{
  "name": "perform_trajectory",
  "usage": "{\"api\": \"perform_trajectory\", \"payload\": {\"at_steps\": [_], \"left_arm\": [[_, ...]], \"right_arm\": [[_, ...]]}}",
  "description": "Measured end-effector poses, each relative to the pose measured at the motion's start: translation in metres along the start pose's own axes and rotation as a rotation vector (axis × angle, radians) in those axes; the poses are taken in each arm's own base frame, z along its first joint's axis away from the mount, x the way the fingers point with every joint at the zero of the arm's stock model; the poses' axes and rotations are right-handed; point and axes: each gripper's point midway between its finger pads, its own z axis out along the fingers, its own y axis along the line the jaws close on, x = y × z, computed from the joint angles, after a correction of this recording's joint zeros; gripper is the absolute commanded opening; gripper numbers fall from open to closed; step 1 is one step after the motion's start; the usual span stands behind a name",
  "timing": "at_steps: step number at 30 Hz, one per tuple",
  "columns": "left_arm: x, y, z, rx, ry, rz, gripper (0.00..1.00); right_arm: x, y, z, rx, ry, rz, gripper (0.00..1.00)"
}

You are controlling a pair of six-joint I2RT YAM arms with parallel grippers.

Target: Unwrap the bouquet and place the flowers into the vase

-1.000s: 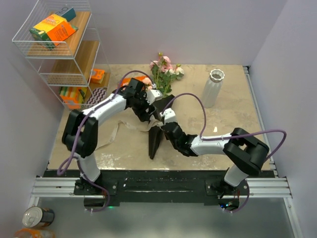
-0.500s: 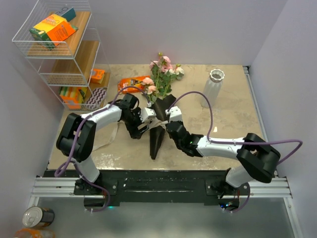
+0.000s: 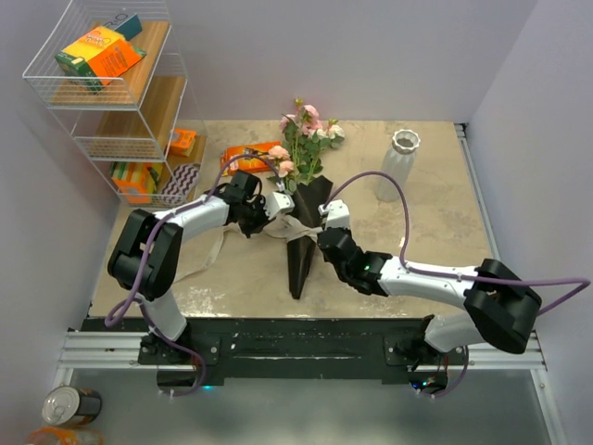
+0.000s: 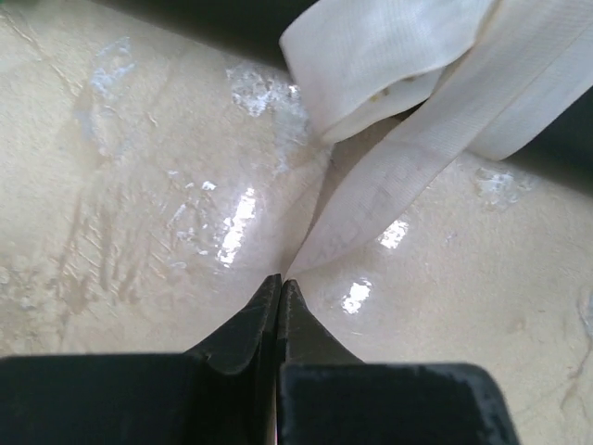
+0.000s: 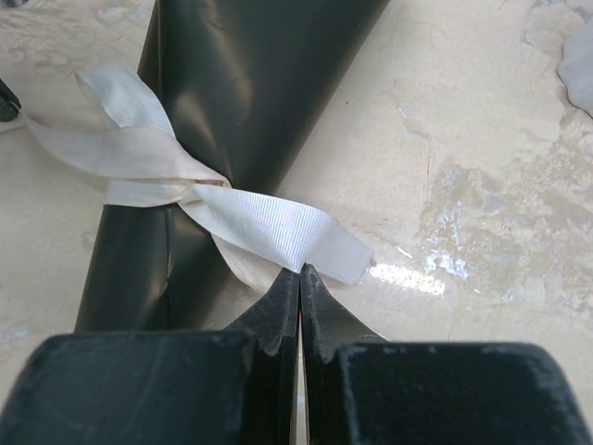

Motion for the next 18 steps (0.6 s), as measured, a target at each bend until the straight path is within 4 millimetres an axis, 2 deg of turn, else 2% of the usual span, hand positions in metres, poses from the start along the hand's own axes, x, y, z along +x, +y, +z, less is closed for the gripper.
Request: {"api": "perform_trajectory", "payload": {"at_steps": [4,8,13,18], "left_arm": [[0.001,0.004,0.000,-0.027,0.000,0.004,0.00],[0.008,0.003,-0.005,-0.045,0.012,0.001,0.00],[0.006,0.014,-0.018,-0.098,-0.003,-0.020,0.00],[0.007,0.021,-0.026,-0.134,-0.006,-0.038,0.00]], "right_arm": [[-0.003,-0.004,-0.007,0.000,0.002,0.020,0.00],[-0.015,-0.007,-0.018,-0.019,-0.034,0.071,0.00],[-0.030,-0.010,-0.028,-0.043,-0.075,0.129,0.00],[-0.024,-0.008,-0.028,-0.054,-0.053,0.146,0.00]]}}
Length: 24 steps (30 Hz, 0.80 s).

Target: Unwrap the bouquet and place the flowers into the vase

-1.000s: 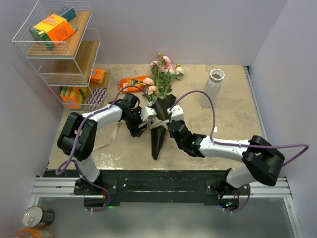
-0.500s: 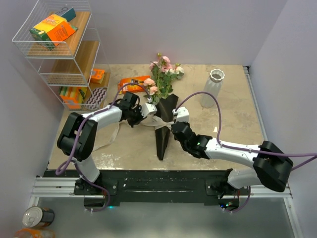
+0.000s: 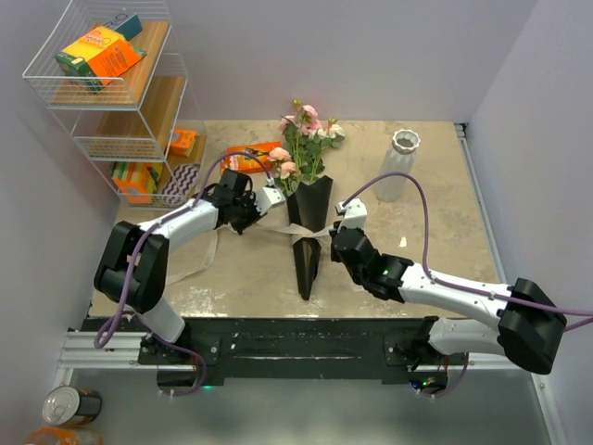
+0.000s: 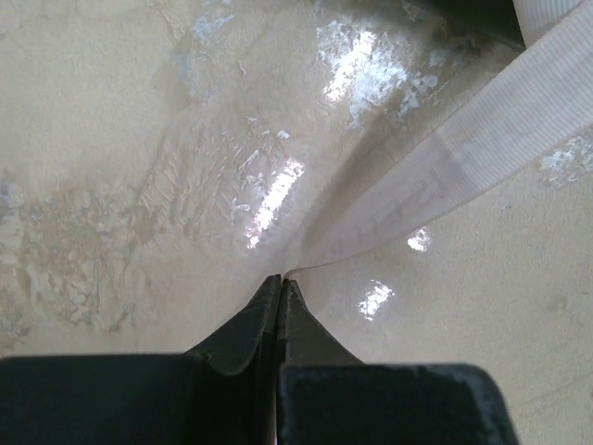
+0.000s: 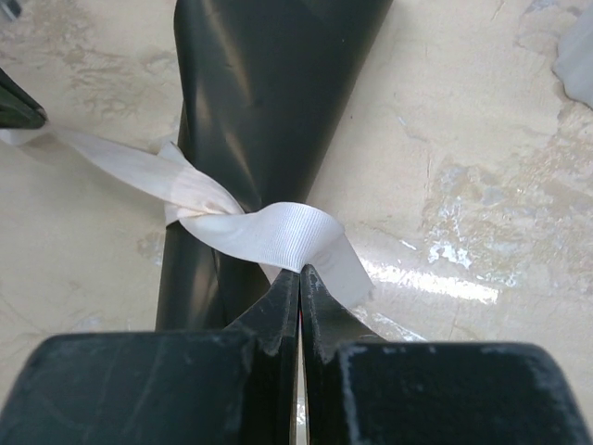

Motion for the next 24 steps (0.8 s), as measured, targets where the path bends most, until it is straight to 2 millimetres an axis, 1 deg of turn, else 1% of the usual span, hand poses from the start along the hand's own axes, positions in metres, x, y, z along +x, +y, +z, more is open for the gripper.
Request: {"api": "perform_trajectory", "payload": {"at_steps": [6,11,14,17,21,24], "left_arm": [[0.000,0.003,-0.009,-0.027,-0.007,-0.006,0.00],[0.007,0.016,-0.020,-0.061,-0.009,-0.055,0.00],[0.015,0.026,-0.035,-0.081,-0.007,-0.097,0.00],[0.018,0.036,-0.053,-0.100,-0.016,-0.147,0.00],[0.012,0.053,-0.083,-0.154,-0.050,-0.183,0.00],[0.009,0.067,-0.108,-0.208,-0.076,-0.210,0.00]], "right_arm": [[0.012,-0.008,-0.001,0.027,0.032,0.004,0.00],[0.010,-0.028,-0.006,0.119,0.021,0.033,0.00],[-0.002,-0.048,-0.013,0.193,-0.015,0.079,0.00],[-0.023,-0.072,-0.023,0.280,-0.070,0.155,0.00],[-0.053,-0.109,-0.034,0.417,-0.126,0.272,0.00],[-0.067,-0.139,-0.042,0.542,-0.146,0.337,0.00]]}}
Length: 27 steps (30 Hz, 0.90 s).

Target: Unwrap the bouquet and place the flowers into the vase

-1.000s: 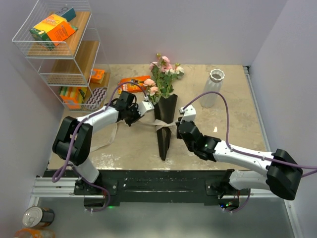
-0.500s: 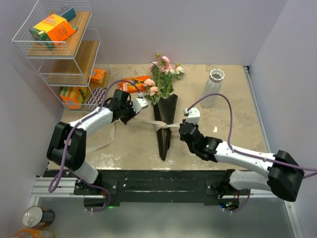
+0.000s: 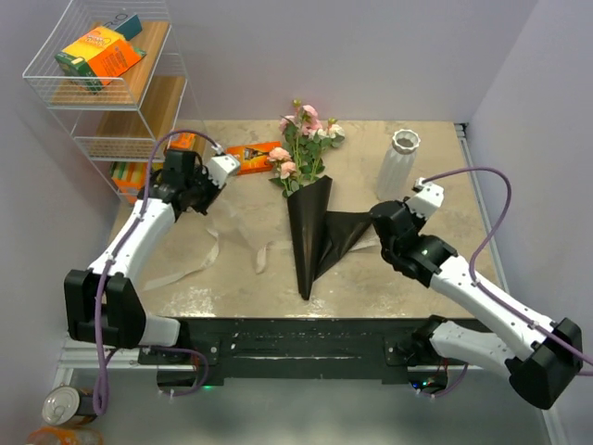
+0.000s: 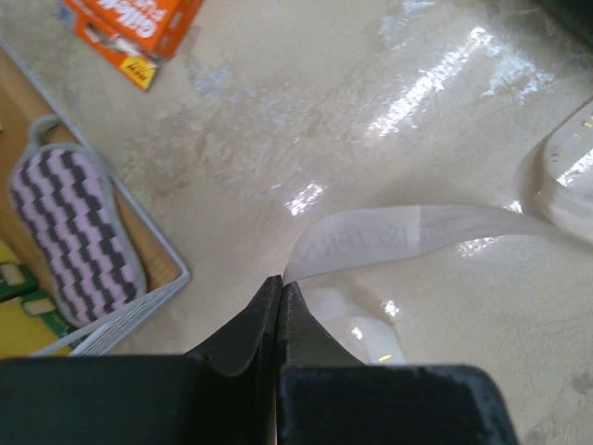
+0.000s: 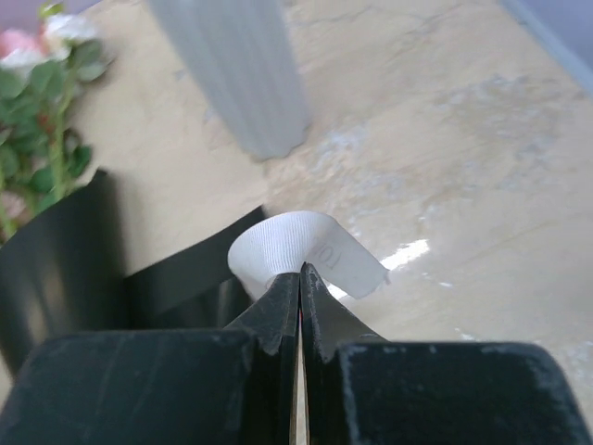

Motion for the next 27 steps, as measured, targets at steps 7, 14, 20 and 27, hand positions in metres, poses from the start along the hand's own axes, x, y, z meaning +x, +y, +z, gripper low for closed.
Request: {"api": "perform_trajectory", "payload": {"at_steps": [7,14,20,27], "left_arm": [[0.044,0.075,-0.043,-0.208,0.066,-0.178,0.00],[0.087,0.092,-0.084,-0.310,0.134,-0.233,0.91],[0.067,0.085,-0.094,-0.248,0.092,-0.244,0.99],[-0.033,0.084,-0.111,-0.080,-0.178,-0.221,0.99]], "right_arm": [[-0.017,-0.058,0.018,0.271,-0.006,-0.017,0.15],[-0.016,-0.081,0.027,0.359,0.025,-0.074,0.80],[-0.032,-0.056,0.025,0.289,0.011,-0.144,0.92],[-0.018,0.075,-0.024,-0.074,-0.010,-0.288,0.84]]}}
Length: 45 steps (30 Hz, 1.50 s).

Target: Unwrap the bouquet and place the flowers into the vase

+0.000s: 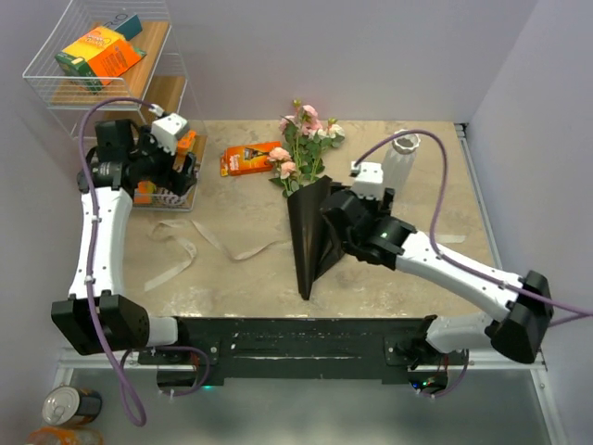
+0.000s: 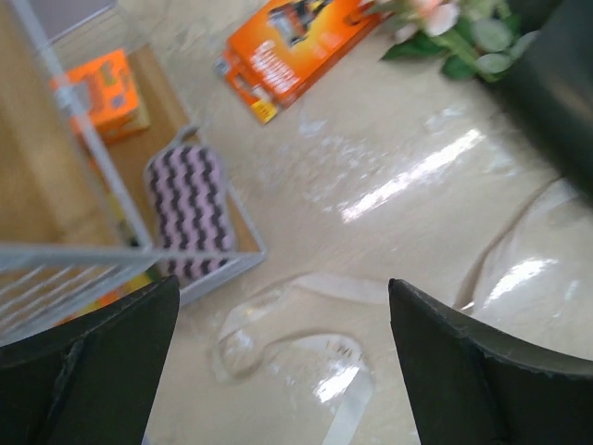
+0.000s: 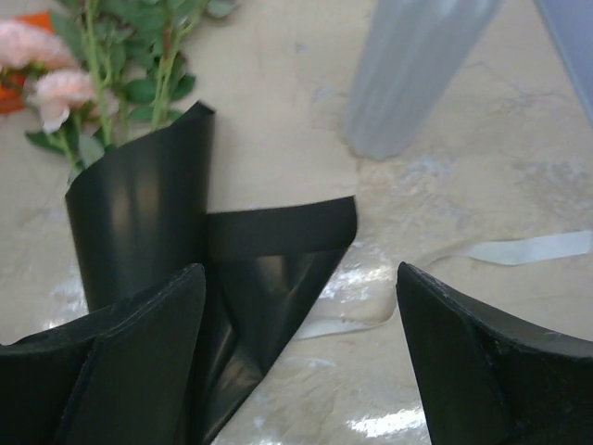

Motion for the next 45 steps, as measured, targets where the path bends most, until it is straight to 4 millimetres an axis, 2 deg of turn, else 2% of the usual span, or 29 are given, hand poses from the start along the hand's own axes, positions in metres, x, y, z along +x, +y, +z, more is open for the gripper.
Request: {"api": "perform_trajectory", "payload": {"at_steps": [2,5,8,10,14,16,17,18,19,22,25,33,45], "left_arm": [[-0.014,-0.027,0.009,0.086,-0.029,0.021,0.99],[-0.023,-0.075,0.026,0.231,-0.047,0.057,0.99],[-0.023,-0.118,0.046,0.377,-0.040,0.077,0.99],[-0.021,-0.137,0.067,0.452,-0.024,0.090,0.99],[-0.010,-0.183,0.118,0.624,0.036,0.101,0.99],[-0.002,-0.205,0.148,0.701,0.078,0.101,0.97],[0.001,-0.211,0.159,0.726,0.090,0.100,0.94],[0.003,-0.219,0.171,0.753,0.102,0.100,0.84],[0.005,-0.227,0.181,0.778,0.112,0.099,0.81],[0.005,-0.242,0.201,0.824,0.119,0.097,0.78],[-0.001,-0.250,0.210,0.843,0.103,0.099,0.77],[-0.029,-0.258,0.215,0.839,0.017,0.134,0.74],[-0.013,-0.262,0.230,0.845,0.057,0.124,0.73]], "right_arm": [[0.017,0.028,-0.004,-0.063,0.023,-0.059,0.83],[0.047,0.056,-0.007,-0.120,0.072,-0.142,0.82],[0.071,0.068,-0.005,-0.138,0.117,-0.195,0.82],[0.074,0.069,-0.005,-0.143,0.129,-0.195,0.82],[0.057,0.060,-0.015,-0.168,0.109,-0.120,0.79],[0.039,0.046,-0.026,-0.196,0.081,-0.051,0.77],[0.031,0.040,-0.031,-0.210,0.066,-0.019,0.75],[0.022,0.032,-0.038,-0.230,0.049,0.024,0.74],[0.012,0.024,-0.044,-0.247,0.031,0.063,0.74],[-0.015,0.000,-0.060,-0.290,-0.021,0.174,0.72],[-0.027,-0.011,-0.068,-0.309,-0.042,0.222,0.70],[-0.015,-0.005,-0.068,-0.333,0.000,0.173,0.68],[-0.015,-0.002,-0.074,-0.382,0.011,0.163,0.65]]}}
